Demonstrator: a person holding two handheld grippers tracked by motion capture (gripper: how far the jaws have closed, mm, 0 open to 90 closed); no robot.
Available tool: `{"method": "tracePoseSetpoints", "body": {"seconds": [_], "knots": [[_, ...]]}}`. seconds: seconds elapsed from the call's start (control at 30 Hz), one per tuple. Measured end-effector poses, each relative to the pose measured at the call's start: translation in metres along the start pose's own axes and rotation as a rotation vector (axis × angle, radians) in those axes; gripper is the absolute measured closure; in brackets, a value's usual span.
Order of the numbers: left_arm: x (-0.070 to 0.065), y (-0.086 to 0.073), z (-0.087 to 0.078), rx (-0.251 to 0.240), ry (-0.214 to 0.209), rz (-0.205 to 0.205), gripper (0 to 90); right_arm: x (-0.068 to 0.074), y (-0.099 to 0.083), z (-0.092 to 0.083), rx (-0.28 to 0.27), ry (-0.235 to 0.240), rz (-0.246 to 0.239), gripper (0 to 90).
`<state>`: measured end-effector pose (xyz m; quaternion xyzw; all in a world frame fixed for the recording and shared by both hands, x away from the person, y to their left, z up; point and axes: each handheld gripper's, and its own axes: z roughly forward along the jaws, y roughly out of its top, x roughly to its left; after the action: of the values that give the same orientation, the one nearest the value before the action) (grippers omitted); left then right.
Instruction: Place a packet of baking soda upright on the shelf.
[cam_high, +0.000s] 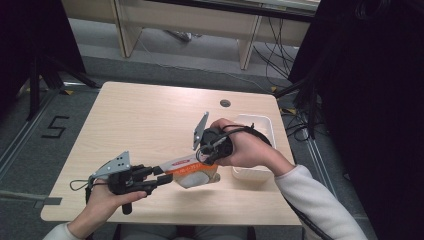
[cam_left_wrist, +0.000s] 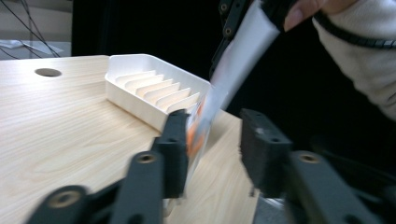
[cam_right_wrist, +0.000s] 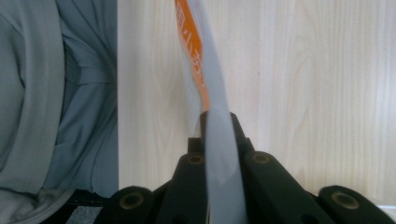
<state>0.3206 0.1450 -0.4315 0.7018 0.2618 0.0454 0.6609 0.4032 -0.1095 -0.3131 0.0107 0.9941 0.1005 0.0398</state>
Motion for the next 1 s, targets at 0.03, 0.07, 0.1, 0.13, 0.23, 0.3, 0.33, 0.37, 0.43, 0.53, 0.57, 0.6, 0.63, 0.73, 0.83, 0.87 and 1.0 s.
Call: {"method": "tracePoseSetpoints", "body": {"seconds": [0.03, 0.07, 0.1, 0.13, 0.23, 0.3, 0.33, 0.37, 0.43, 0.53, 0.57, 0.6, 0.63, 0.73, 0.83, 0.87, 1.0], "knots": [[-0.001, -0.001, -0.001, -0.002, 0.013, -0.011, 51.1, -0.002, -0.001, -0.001, 0.004, -0.002, 0.006, 90.0], [-0.001, -0.001, -0.001, -0.002, 0.013, -0.011, 48.9, -0.002, -0.001, -0.001, 0.004, -0.002, 0.006, 90.0], [-0.001, -0.004, -0.005, 0.007, 0.041, -0.026, 46.9, -0.005, -0.002, -0.002, 0.007, -0.006, 0.010, 90.0], [-0.001, -0.004, -0.005, 0.007, 0.041, -0.026, 45.0, -0.005, -0.002, -0.002, 0.007, -0.006, 0.010, 90.0], [0.001, -0.010, -0.015, 0.015, 0.074, -0.016, 42.2, -0.010, -0.007, -0.006, 0.000, -0.015, 0.009, 90.0], [0.003, -0.014, -0.023, 0.017, 0.100, -0.007, 39.2, -0.015, -0.010, -0.010, -0.014, -0.021, 0.004, 90.0], [0.003, -0.014, -0.023, 0.017, 0.100, -0.007, 38.6, -0.015, -0.010, -0.010, -0.014, -0.021, 0.004, 90.0], [0.004, -0.017, -0.027, 0.016, 0.115, -0.010, 38.2, -0.019, -0.012, -0.013, -0.022, -0.029, -0.012, 90.0], [0.005, -0.020, -0.032, 0.012, 0.126, -0.019, 37.4, -0.020, -0.013, -0.014, -0.020, -0.027, 0.003, 90.0], [0.003, -0.025, -0.036, 0.016, 0.135, -0.038, 36.5, -0.022, -0.017, -0.019, -0.010, -0.030, 0.050, 90.0], [0.003, -0.025, -0.036, 0.016, 0.135, -0.038, 36.3, -0.022, -0.017, -0.019, -0.010, -0.030, 0.050, 90.0], [0.003, -0.026, -0.037, 0.013, 0.138, -0.049, 36.2, -0.025, -0.018, -0.019, -0.005, -0.036, 0.041, 90.0], [0.004, -0.026, -0.037, 0.012, 0.138, -0.045, 36.2, -0.024, -0.018, -0.019, 0.000, -0.037, 0.048, 90.0], [0.005, -0.027, -0.036, 0.016, 0.142, -0.052, 36.1, -0.028, -0.019, -0.022, -0.006, -0.038, 0.028, 90.0], [0.006, -0.028, -0.035, 0.012, 0.129, -0.053, 36.1, -0.030, -0.021, -0.026, -0.011, -0.048, 0.043, 90.0], [0.006, -0.029, -0.035, 0.025, 0.140, -0.048, 36.1, -0.032, -0.021, -0.028, -0.018, -0.048, 0.025, 90.0], [0.008, -0.030, -0.034, 0.031, 0.144, -0.056, 36.1, -0.034, -0.022, -0.034, -0.015, -0.065, 0.047, 90.0]]}}
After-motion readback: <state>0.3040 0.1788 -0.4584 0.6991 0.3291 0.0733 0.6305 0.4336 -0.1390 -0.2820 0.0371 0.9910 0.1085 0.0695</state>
